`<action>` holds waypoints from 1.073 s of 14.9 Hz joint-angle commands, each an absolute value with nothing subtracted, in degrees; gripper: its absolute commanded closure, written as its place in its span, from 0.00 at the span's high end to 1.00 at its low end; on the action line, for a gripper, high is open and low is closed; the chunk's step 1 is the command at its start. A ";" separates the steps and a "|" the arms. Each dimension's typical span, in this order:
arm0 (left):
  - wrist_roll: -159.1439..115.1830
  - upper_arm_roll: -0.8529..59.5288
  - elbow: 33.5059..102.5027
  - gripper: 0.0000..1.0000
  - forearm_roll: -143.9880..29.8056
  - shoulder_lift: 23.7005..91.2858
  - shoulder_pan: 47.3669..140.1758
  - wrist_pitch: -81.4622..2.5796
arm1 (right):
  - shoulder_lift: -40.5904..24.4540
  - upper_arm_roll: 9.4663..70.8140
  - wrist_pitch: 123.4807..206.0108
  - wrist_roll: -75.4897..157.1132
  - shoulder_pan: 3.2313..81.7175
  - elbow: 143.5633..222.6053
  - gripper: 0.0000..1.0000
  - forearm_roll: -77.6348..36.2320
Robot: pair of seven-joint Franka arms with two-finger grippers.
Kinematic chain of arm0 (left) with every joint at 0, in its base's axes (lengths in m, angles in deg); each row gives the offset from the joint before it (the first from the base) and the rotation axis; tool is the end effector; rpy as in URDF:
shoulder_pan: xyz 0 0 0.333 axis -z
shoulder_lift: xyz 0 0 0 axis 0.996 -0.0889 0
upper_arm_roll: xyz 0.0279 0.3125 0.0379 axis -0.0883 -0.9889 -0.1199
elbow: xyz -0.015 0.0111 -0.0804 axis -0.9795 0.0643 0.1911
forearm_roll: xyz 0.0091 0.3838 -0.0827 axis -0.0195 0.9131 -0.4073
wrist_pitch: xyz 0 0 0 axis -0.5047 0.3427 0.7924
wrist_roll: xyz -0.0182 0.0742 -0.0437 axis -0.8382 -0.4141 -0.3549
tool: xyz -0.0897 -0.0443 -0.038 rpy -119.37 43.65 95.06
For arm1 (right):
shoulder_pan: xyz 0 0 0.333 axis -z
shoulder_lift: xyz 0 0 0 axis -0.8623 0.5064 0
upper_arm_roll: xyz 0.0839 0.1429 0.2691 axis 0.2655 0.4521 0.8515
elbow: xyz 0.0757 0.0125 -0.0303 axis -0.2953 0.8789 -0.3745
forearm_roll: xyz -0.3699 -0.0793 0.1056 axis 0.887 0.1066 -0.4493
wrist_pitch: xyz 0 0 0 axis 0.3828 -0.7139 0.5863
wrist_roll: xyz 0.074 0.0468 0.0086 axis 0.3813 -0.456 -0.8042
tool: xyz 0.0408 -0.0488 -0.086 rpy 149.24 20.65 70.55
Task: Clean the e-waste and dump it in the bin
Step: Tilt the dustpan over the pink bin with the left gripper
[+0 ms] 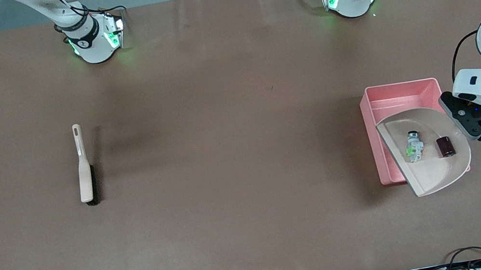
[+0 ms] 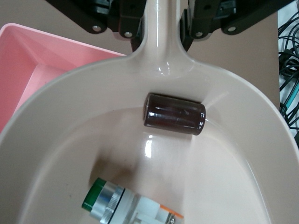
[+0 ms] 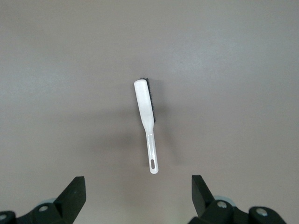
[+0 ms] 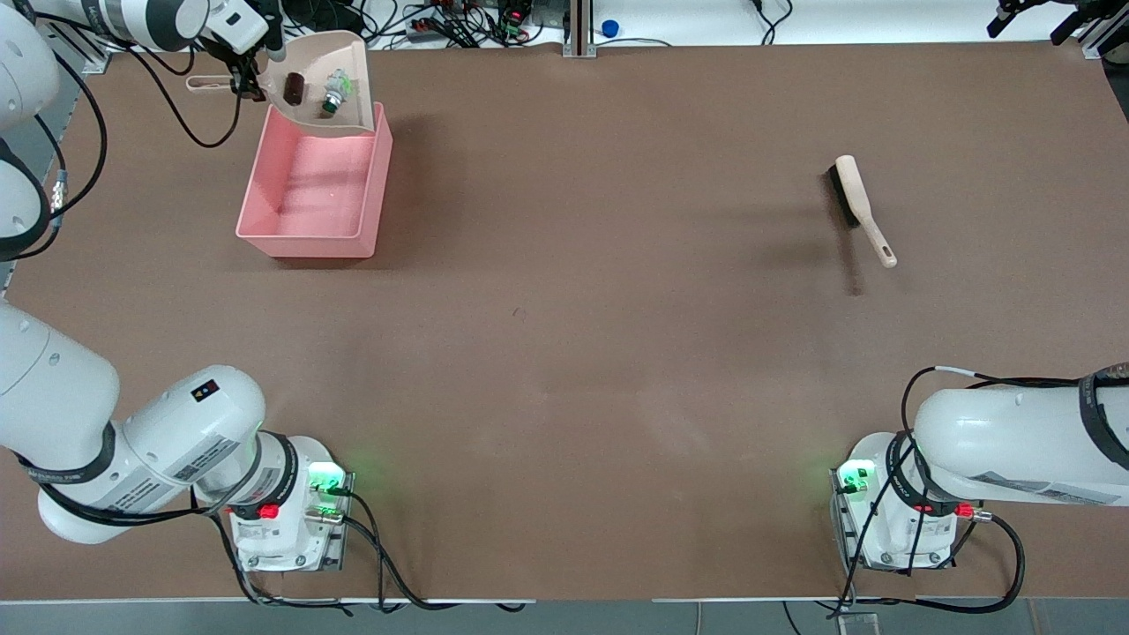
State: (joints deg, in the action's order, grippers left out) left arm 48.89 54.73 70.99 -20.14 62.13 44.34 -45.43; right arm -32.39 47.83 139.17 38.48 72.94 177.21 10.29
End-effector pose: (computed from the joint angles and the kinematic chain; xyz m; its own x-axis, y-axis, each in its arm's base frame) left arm 0.6414 0.0264 0.4055 0.1996 -0.9718 -0.1257 -0.9707 -0.1786 -0.1606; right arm 0.5405 -0.0948 0.6085 0.9974 -0.0660 -0.0273 -0.0685 -0.9919 -0.1073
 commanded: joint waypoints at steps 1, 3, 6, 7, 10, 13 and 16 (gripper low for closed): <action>49.77 55.57 71.74 0.11 -19.36 63.34 43.41 -45.32 | -33.99 48.49 139.04 39.08 73.72 178.19 1.00 11.31; 50.56 55.57 72.09 0.11 -18.66 63.43 43.41 -45.06 | -34.61 48.40 138.95 39.08 72.85 177.58 1.00 11.75; 57.49 53.30 73.23 0.11 -18.48 64.56 43.50 -45.06 | -36.36 42.82 138.86 38.99 65.94 177.23 1.00 12.19; 59.60 52.07 73.93 0.11 -18.48 65.00 43.50 -45.06 | -36.63 38.77 138.77 38.99 62.07 177.23 1.00 12.19; 61.64 49.78 75.69 0.11 -18.31 66.59 43.50 -45.58 | -36.72 35.92 138.77 38.90 58.96 177.23 1.00 12.19; 61.55 48.02 77.80 0.11 -10.07 66.77 43.76 -46.73 | -36.80 34.00 138.33 39.08 56.07 177.23 1.00 13.41; 61.64 45.48 79.21 0.11 -6.88 67.29 45.60 -46.91 | -36.81 33.02 138.69 39.08 54.57 177.23 1.00 14.74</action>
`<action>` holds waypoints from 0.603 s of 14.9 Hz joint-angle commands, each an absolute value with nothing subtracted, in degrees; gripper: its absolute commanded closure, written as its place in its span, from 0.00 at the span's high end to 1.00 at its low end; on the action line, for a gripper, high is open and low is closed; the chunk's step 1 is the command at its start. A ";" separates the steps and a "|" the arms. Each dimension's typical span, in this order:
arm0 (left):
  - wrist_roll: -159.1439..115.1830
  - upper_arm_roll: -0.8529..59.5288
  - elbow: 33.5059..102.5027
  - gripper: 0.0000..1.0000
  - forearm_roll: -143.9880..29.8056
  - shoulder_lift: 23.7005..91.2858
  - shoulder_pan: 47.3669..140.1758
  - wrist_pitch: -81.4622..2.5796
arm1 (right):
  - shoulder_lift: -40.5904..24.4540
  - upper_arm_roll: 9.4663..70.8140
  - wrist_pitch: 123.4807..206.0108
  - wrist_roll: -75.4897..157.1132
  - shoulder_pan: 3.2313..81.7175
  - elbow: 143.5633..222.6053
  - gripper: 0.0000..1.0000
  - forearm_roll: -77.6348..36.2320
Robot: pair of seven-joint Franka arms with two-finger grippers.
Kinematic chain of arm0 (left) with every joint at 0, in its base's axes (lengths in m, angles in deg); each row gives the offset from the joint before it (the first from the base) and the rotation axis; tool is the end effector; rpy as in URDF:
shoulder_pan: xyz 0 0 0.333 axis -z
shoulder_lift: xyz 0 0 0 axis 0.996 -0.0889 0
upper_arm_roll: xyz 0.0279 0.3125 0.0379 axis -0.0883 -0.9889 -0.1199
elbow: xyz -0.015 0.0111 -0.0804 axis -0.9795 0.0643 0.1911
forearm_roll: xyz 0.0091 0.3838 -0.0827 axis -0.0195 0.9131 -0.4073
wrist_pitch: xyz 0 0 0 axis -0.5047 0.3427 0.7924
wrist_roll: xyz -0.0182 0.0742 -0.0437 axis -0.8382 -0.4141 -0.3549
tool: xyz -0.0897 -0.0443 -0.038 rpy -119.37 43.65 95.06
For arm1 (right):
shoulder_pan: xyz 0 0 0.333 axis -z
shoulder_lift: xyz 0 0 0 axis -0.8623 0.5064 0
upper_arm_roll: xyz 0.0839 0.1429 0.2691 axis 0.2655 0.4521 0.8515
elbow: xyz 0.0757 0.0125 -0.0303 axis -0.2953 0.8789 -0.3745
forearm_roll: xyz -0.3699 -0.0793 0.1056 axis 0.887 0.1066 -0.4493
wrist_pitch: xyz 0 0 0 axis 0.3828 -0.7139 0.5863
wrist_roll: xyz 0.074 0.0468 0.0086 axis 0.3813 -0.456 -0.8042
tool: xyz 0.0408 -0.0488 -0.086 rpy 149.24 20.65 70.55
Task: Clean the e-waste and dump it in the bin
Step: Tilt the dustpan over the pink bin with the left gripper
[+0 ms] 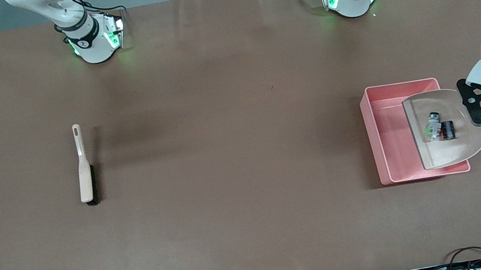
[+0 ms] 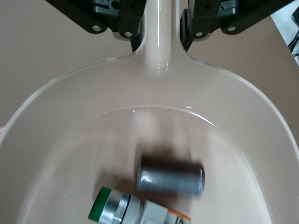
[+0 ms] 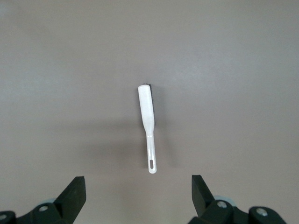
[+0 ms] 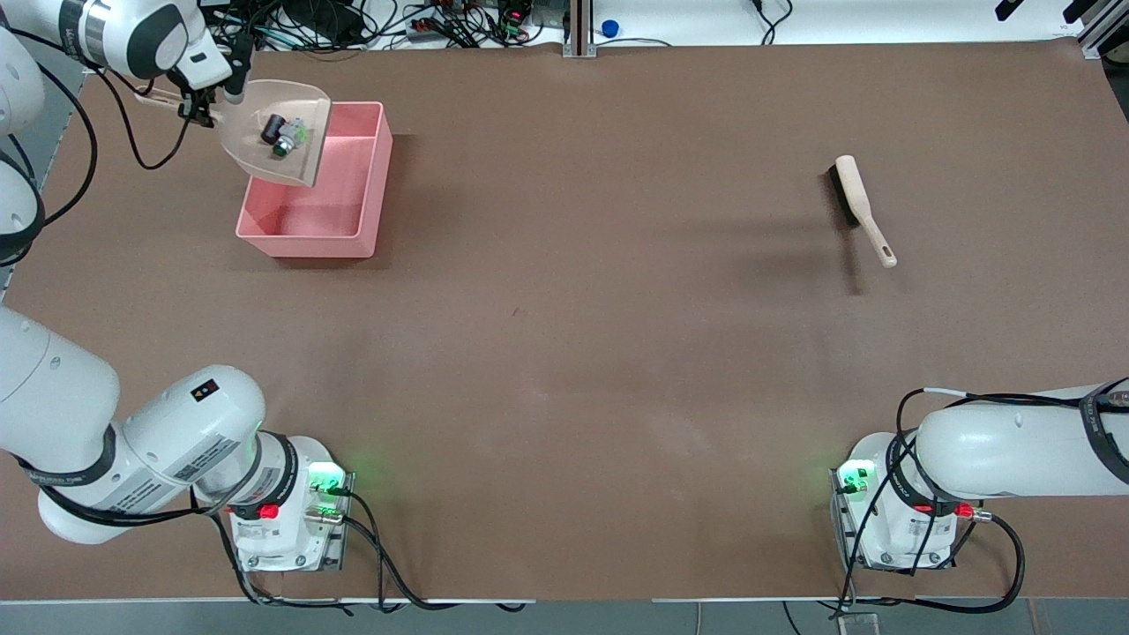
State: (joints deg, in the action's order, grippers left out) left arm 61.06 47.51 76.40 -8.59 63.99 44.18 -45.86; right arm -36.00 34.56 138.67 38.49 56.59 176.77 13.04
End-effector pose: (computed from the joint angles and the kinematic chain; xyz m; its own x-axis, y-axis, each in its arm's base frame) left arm 0.6163 0.0966 0.3666 -0.0316 -0.9289 -0.3690 -0.9974 0.0532 -0.0487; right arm 0.5248 -0.0724 0.6442 0.9995 -0.0115 0.0286 -0.0095 -0.9977 -0.0671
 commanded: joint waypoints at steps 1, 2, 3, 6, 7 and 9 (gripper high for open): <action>61.55 43.81 79.99 0.11 -6.10 67.82 47.52 -46.91 | -36.81 33.02 138.77 39.08 54.56 177.23 1.00 14.74; 61.46 42.40 80.35 0.11 -5.13 68.17 49.28 -46.82 | -36.81 33.28 138.77 39.08 55.00 177.23 1.00 14.74; 61.46 41.61 80.44 0.11 -4.25 68.35 50.00 -46.73 | -36.81 33.28 138.69 39.08 55.00 177.23 1.00 14.74; 60.67 41.34 80.70 0.11 0.05 68.26 51.58 -45.77 | -36.37 33.46 138.16 38.99 55.00 175.39 1.00 14.65; 60.24 41.25 80.70 0.10 1.28 68.17 51.85 -45.16 | -36.37 33.37 138.07 38.90 55.09 175.29 1.00 14.74; 57.52 41.33 80.62 0.10 5.14 68.00 52.46 -44.45 | -36.28 33.37 138.07 38.99 55.09 175.29 1.00 14.74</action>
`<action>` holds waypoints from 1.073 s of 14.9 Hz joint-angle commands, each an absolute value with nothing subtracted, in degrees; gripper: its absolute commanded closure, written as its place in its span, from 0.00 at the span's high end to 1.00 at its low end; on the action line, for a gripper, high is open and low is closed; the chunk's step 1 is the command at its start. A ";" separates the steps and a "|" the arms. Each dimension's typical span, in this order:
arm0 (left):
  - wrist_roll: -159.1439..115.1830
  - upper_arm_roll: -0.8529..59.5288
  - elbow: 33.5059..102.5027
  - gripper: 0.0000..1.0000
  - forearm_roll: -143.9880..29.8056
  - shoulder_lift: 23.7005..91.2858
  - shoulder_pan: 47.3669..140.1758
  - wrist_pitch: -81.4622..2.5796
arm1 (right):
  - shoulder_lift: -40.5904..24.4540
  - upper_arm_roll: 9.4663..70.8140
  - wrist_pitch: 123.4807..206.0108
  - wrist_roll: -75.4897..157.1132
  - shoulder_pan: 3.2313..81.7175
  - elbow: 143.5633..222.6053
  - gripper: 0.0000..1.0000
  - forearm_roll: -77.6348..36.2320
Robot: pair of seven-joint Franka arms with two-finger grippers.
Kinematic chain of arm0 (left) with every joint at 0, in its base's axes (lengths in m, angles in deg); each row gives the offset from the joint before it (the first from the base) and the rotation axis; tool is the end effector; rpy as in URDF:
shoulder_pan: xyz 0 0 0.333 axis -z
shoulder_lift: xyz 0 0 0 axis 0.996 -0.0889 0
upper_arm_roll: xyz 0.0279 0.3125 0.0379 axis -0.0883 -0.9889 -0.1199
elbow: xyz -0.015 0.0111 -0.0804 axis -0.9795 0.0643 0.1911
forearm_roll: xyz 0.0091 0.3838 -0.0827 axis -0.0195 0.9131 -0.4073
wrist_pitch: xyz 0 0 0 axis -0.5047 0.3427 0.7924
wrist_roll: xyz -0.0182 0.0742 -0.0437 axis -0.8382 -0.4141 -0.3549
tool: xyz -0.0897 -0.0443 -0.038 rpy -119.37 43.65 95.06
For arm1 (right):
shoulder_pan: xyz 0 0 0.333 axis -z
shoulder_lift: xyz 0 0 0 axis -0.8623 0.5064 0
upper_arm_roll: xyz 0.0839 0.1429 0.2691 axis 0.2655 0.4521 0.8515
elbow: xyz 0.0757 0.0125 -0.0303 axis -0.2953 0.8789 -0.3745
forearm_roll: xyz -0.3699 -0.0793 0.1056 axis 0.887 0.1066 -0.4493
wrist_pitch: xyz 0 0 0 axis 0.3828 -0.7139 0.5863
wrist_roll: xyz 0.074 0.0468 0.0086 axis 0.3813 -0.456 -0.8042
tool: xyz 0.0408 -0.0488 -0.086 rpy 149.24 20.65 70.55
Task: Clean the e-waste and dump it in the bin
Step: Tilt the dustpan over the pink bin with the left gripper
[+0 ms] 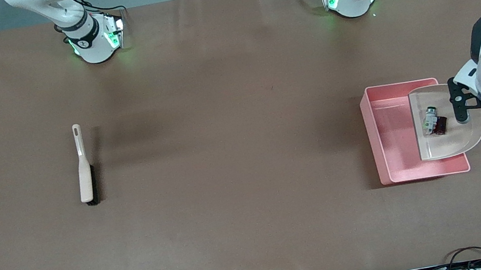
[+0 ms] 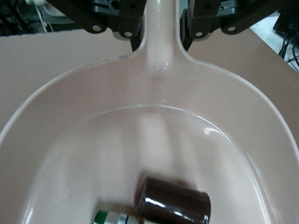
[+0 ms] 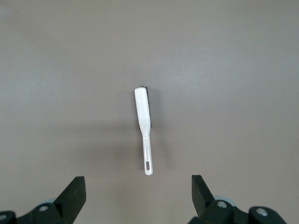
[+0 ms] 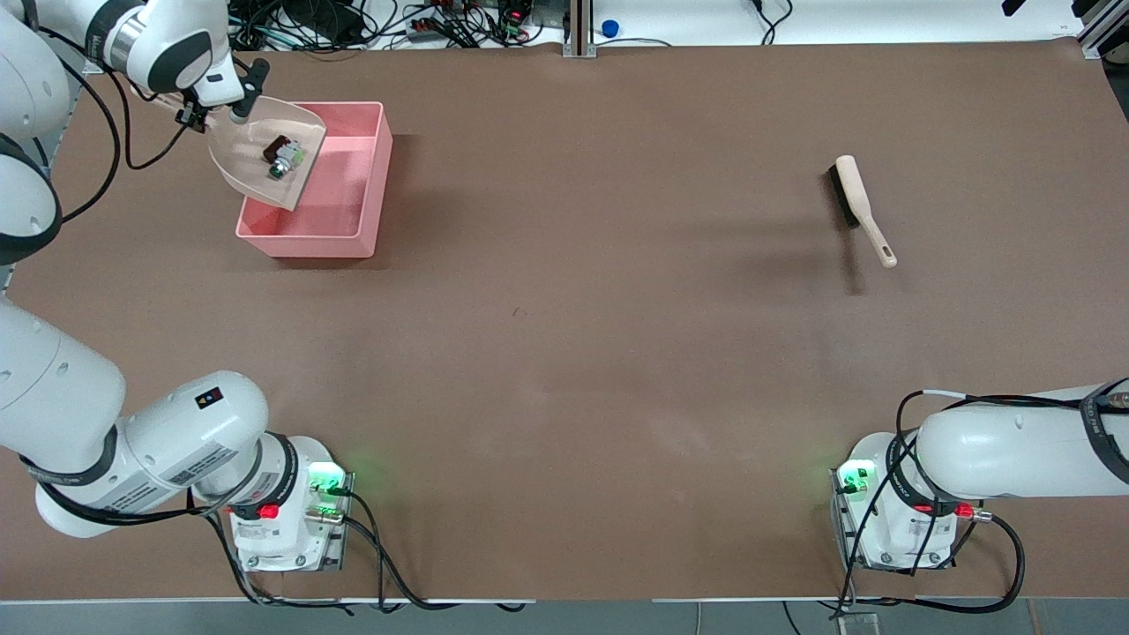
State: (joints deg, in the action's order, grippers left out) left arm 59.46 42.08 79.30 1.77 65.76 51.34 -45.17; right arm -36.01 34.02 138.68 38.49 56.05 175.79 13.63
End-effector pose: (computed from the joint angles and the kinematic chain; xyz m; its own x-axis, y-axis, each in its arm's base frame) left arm 0.6082 0.0762 0.3542 -0.1488 -0.8325 -0.5337 -0.9852 0.1713 0.0075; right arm 0.5247 -0.0739 0.6522 0.9989 -0.0117 0.0445 -0.0092 -0.9984 -0.0554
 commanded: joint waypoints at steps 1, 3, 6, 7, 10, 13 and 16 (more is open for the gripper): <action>55.77 41.25 80.62 0.10 7.16 67.82 53.25 -43.49 | -36.28 33.37 138.07 38.99 55.00 175.29 1.00 14.74; 53.65 41.33 80.44 0.10 9.46 67.65 53.78 -41.73 | -36.19 33.37 137.98 38.81 55.18 175.29 1.00 14.74; 53.38 41.42 80.18 0.10 9.73 68.26 54.14 -41.37 | -36.10 33.37 138.16 38.90 55.18 175.29 1.00 14.65; 53.38 41.51 79.92 0.10 9.65 68.52 54.14 -41.28 | -36.10 33.37 138.16 38.73 55.18 175.12 1.00 14.65; 53.11 42.73 77.38 0.10 8.59 69.93 55.36 -41.46 | -36.01 33.28 138.07 38.55 55.35 173.80 1.00 14.74; 53.29 42.83 72.37 0.10 0.37 69.84 60.62 -41.28 | -36.01 33.20 138.16 38.64 55.62 173.80 1.00 14.74; 51.28 41.60 71.39 0.10 -9.14 70.11 65.98 -41.20 | -35.93 33.20 138.16 38.64 55.79 173.18 1.00 14.74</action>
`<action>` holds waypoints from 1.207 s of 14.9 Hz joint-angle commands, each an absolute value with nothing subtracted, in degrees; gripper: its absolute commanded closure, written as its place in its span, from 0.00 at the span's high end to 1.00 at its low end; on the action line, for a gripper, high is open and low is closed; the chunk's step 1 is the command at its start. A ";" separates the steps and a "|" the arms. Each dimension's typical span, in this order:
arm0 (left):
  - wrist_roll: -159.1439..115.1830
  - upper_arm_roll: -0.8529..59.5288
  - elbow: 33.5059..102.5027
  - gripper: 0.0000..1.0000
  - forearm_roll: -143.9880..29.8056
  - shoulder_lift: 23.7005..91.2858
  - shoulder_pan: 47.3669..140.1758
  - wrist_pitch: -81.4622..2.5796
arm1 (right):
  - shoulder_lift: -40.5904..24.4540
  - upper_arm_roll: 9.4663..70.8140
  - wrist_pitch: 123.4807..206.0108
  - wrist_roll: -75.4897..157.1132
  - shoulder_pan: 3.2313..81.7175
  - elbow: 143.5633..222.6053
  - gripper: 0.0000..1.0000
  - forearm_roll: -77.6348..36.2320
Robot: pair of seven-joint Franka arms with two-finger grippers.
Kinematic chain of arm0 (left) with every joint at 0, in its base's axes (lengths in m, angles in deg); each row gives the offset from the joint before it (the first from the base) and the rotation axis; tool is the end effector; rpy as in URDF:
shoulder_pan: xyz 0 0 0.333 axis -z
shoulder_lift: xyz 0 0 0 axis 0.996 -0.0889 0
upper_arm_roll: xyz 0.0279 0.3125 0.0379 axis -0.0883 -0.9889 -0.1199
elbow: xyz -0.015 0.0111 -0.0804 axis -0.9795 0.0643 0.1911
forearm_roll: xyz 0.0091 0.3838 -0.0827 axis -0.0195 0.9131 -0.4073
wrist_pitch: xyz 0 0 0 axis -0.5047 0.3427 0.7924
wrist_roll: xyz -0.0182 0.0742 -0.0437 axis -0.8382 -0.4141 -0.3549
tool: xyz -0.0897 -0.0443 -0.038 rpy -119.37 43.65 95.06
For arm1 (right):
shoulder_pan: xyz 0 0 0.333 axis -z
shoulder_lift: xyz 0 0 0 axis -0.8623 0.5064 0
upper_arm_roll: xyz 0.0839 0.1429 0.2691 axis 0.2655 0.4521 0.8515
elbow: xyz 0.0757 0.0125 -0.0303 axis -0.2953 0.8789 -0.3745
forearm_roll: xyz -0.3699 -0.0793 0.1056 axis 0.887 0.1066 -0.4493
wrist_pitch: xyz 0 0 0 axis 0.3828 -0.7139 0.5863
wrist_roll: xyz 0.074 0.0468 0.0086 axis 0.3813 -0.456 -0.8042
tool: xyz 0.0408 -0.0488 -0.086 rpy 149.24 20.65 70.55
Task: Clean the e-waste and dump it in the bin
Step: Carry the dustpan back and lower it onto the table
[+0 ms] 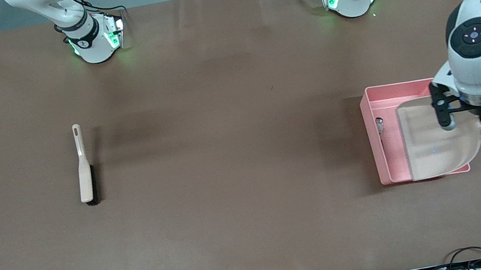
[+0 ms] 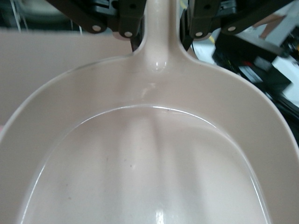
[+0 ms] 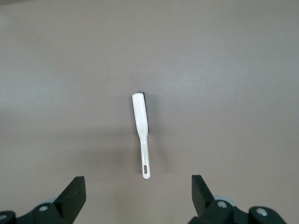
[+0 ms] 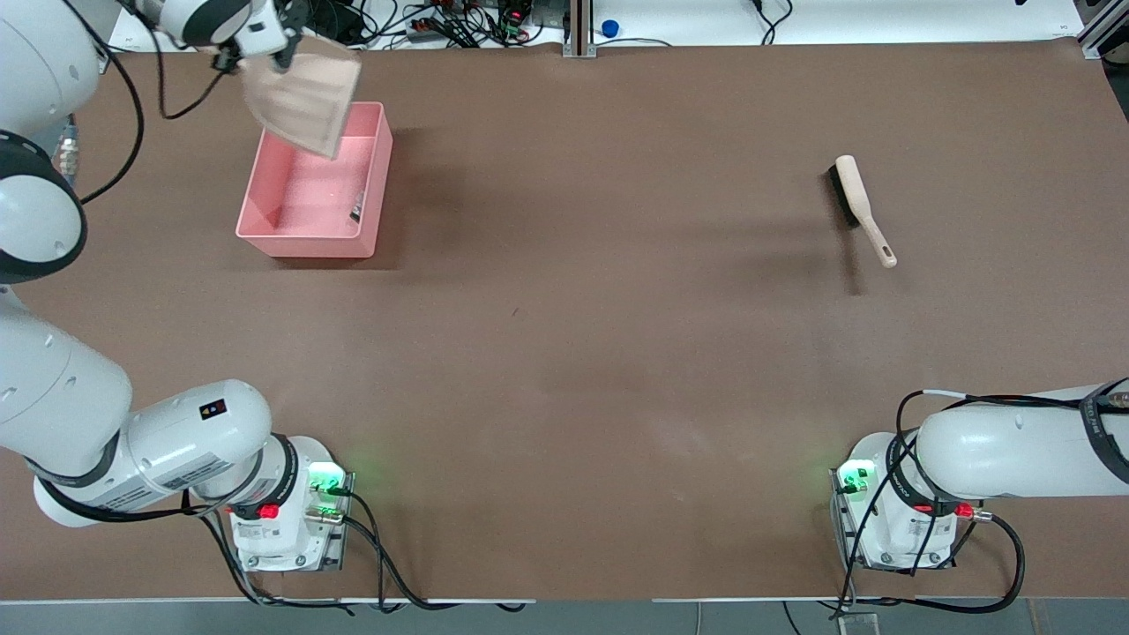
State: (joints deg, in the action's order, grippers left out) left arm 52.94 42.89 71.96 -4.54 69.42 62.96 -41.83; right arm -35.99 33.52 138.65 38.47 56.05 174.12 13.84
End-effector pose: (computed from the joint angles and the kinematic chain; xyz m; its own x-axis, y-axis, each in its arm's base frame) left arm 0.6286 -0.0514 0.4437 -0.0661 -0.8667 -0.4944 -0.9659 0.1800 -0.1864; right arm 0.5239 -0.0792 0.6656 0.9972 -0.0203 0.0720 -0.0168 -0.9987 -0.0487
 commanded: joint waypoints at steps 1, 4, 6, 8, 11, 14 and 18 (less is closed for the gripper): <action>50.14 41.34 71.39 0.10 -11.34 70.45 67.74 -41.19 | -35.84 33.20 138.16 38.72 55.79 173.18 1.00 14.74; 43.65 41.33 71.47 0.11 -16.10 70.81 73.97 -41.20 | -35.49 33.20 138.25 38.81 55.62 173.18 1.00 14.74; 37.67 41.33 71.82 0.11 -16.28 70.11 78.28 -41.28 | -35.14 33.20 138.60 38.81 55.88 173.01 1.00 14.74; 31.96 41.33 72.18 0.11 -16.20 68.19 82.24 -41.28 | -35.05 33.20 138.51 38.73 55.97 172.31 1.00 14.74; 24.05 41.33 72.18 0.11 -16.20 65.89 86.99 -41.28 | -35.14 33.20 138.34 38.64 55.97 172.30 1.00 14.74; 22.18 41.25 72.18 0.11 -16.11 63.00 89.29 -41.28 | -35.05 33.20 138.33 38.72 55.97 172.30 1.00 14.74; 21.82 41.25 72.27 0.11 -14.97 58.96 92.36 -41.37 | -35.05 33.20 138.42 38.72 56.06 172.30 1.00 14.74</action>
State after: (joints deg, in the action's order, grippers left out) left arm 22.12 41.76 72.83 -15.57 60.62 90.67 -41.53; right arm -35.50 33.30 138.86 38.47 56.07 173.32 13.93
